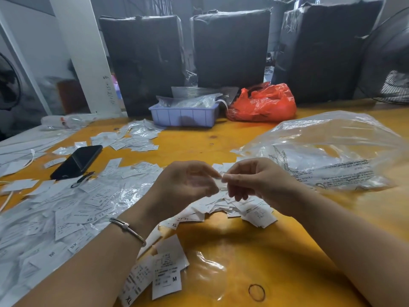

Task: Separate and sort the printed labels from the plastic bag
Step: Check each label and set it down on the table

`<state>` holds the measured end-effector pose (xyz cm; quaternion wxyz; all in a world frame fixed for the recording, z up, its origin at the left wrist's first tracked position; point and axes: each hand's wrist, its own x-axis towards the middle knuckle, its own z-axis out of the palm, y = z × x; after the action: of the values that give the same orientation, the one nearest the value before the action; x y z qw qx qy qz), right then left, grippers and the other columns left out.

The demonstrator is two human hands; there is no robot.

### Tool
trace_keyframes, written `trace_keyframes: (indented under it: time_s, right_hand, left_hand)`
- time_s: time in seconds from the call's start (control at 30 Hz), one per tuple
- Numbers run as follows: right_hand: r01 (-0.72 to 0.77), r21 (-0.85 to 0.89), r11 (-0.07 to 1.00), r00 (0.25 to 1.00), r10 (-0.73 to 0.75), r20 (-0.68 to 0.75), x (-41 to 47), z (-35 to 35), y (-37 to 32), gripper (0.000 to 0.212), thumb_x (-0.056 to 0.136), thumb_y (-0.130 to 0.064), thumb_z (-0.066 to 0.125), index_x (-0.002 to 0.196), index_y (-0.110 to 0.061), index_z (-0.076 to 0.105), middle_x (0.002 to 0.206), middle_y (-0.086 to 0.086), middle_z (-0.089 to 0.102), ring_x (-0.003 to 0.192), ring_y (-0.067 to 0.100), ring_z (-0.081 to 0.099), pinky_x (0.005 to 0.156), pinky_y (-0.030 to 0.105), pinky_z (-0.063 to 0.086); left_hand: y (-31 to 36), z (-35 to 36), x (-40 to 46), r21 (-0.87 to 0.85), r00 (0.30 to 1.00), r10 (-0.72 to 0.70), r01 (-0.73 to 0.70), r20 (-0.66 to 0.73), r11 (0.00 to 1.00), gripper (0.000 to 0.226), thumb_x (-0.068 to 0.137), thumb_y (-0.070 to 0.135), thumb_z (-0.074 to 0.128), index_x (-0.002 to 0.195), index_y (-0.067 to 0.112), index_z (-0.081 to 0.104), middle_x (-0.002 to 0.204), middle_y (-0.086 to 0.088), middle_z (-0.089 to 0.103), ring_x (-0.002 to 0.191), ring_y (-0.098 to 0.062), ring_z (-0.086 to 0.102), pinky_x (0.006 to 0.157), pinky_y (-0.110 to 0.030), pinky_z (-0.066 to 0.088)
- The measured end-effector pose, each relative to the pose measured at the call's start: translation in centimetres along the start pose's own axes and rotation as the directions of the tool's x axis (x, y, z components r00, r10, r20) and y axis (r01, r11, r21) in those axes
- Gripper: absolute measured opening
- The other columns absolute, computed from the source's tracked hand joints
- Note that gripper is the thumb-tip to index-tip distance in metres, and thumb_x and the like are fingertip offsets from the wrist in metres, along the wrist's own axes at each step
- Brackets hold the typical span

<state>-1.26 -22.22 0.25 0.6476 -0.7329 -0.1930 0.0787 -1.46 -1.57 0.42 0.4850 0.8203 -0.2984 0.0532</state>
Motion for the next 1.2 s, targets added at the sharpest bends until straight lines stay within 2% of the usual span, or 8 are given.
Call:
trace_keyframes:
  time_s: [0.1, 0.23, 0.37, 0.6, 0.73, 0.87, 0.97, 1.2]
  right_hand:
    - [0.070, -0.160, 0.985, 0.982, -0.096, -0.160, 0.2, -0.3, 0.4, 0.014, 0.086, -0.011, 0.066, 0.083, 0.002, 0.068, 0.067, 0.012, 0.068, 0.055, 0.016, 0.058, 0.051, 0.020, 0.044]
    - [0.020, -0.753, 0.658, 0.934, -0.282, -0.221, 0.4, -1.4, 1.5, 0.015, 0.079, -0.017, 0.074, 0.094, -0.017, 0.071, 0.090, -0.004, 0.067, 0.083, 0.014, 0.059, 0.071, 0.028, 0.048]
    - [-0.010, -0.814, 0.581, 0.977, -0.169, -0.133, 0.8, -1.3, 2.3, 0.030, 0.079, -0.034, 0.074, 0.107, -0.025, 0.070, 0.106, -0.009, 0.061, 0.102, 0.008, 0.047, 0.086, 0.031, 0.042]
    - [0.041, -0.867, 0.497, 0.951, -0.284, -0.118, 1.1, -1.0, 2.5, 0.019, 0.082, -0.033, 0.072, 0.091, -0.016, 0.075, 0.092, -0.007, 0.065, 0.090, 0.011, 0.046, 0.075, 0.031, 0.042]
    - [0.071, -0.832, 0.550, 0.935, -0.328, -0.136, 0.9, -1.0, 2.1, 0.006, 0.079, -0.021, 0.075, 0.081, -0.016, 0.073, 0.084, -0.003, 0.066, 0.083, 0.013, 0.051, 0.076, 0.036, 0.046]
    - [0.059, -0.730, 0.680, 0.940, -0.284, -0.189, 0.7, -1.3, 1.5, 0.007, 0.074, -0.017, 0.079, 0.075, -0.013, 0.074, 0.075, 0.002, 0.070, 0.070, 0.014, 0.060, 0.066, 0.028, 0.048]
    - [0.065, -0.528, 0.847, 0.923, -0.252, -0.290, 0.4, -1.6, 1.1, 0.007, 0.076, -0.014, 0.078, 0.078, -0.008, 0.075, 0.070, 0.004, 0.071, 0.059, 0.008, 0.061, 0.056, 0.017, 0.048]
    - [0.052, -0.019, 0.998, 0.896, -0.055, -0.441, 0.4, -2.1, 0.3, 0.003, 0.088, -0.004, 0.063, 0.090, -0.003, 0.061, 0.074, 0.012, 0.071, 0.057, 0.018, 0.067, 0.051, 0.024, 0.044]
  left_hand:
    - [-0.2, 0.0, 0.2, -0.018, 0.999, -0.023, 0.022, -0.031, 1.000, 0.010, 0.080, 0.003, 0.073, 0.090, 0.003, 0.073, 0.076, -0.006, 0.075, 0.069, -0.017, 0.071, 0.066, -0.019, 0.055]
    - [-0.8, -0.2, 0.3, 0.016, 0.992, -0.086, 0.088, -0.089, 0.996, 0.018, 0.086, 0.021, 0.069, 0.081, 0.005, 0.073, 0.068, -0.005, 0.073, 0.061, -0.018, 0.068, 0.059, -0.023, 0.055]
    - [-1.0, -0.5, 0.3, 0.046, 0.983, -0.122, 0.129, -0.139, 0.991, 0.027, 0.093, 0.029, 0.059, 0.078, 0.012, 0.073, 0.067, -0.001, 0.072, 0.059, -0.014, 0.066, 0.058, -0.019, 0.052]
    - [-0.5, -0.4, 0.2, 0.010, 0.988, -0.107, 0.109, -0.111, 0.994, 0.027, 0.088, 0.001, 0.064, 0.102, 0.023, 0.071, 0.084, 0.008, 0.075, 0.081, -0.005, 0.069, 0.074, -0.018, 0.056]
    - [-0.5, -0.4, 0.0, -0.035, 0.987, -0.152, 0.150, -0.050, 0.988, 0.037, 0.083, -0.008, 0.066, 0.108, 0.019, 0.066, 0.086, 0.000, 0.075, 0.084, -0.014, 0.071, 0.079, -0.028, 0.058]
    - [-0.6, -0.3, 0.2, -0.070, 0.984, -0.154, 0.149, -0.083, 0.986, 0.020, 0.088, -0.005, 0.063, 0.100, 0.010, 0.065, 0.081, -0.007, 0.075, 0.073, -0.021, 0.071, 0.070, -0.029, 0.059]
    - [-0.4, -0.3, 0.3, -0.090, 0.982, -0.156, 0.147, -0.107, 0.985, 0.005, 0.091, 0.004, 0.061, 0.093, 0.004, 0.066, 0.074, -0.009, 0.074, 0.065, -0.020, 0.070, 0.062, -0.027, 0.057]
    - [-0.1, -0.4, 0.2, -0.153, 0.972, -0.191, 0.170, -0.135, 0.974, 0.033, 0.104, 0.017, 0.035, 0.078, 0.004, 0.051, 0.064, -0.012, 0.064, 0.056, -0.021, 0.057, 0.055, -0.029, 0.046]
